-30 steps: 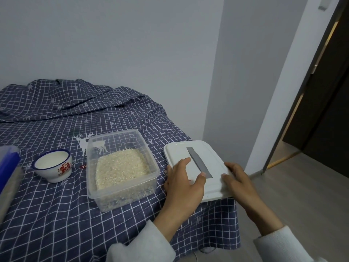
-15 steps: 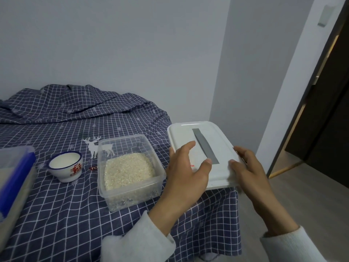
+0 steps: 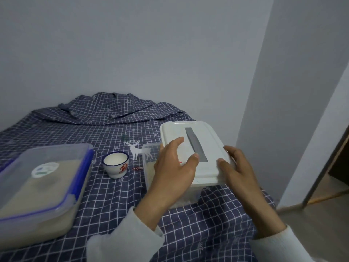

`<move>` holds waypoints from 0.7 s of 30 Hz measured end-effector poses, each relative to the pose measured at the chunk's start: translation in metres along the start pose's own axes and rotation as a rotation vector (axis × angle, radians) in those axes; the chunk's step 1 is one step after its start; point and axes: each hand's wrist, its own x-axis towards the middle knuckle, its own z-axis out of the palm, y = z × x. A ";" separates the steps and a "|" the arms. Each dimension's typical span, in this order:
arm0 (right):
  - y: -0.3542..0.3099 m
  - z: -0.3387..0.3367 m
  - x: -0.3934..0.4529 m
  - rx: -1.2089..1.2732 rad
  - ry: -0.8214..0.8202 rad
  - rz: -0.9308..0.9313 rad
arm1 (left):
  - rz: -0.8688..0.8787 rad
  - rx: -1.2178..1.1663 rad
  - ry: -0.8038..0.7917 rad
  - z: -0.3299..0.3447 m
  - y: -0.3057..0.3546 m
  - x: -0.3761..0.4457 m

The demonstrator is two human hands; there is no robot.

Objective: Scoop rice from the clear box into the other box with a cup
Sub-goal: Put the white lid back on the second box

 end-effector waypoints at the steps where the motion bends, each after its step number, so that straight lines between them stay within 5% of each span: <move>1: -0.001 0.007 0.001 -0.013 -0.008 -0.004 | -0.007 0.002 0.009 -0.006 -0.003 0.001; 21: 0.018 0.062 0.002 -0.060 -0.140 0.061 | -0.142 -0.026 0.029 -0.036 -0.058 0.007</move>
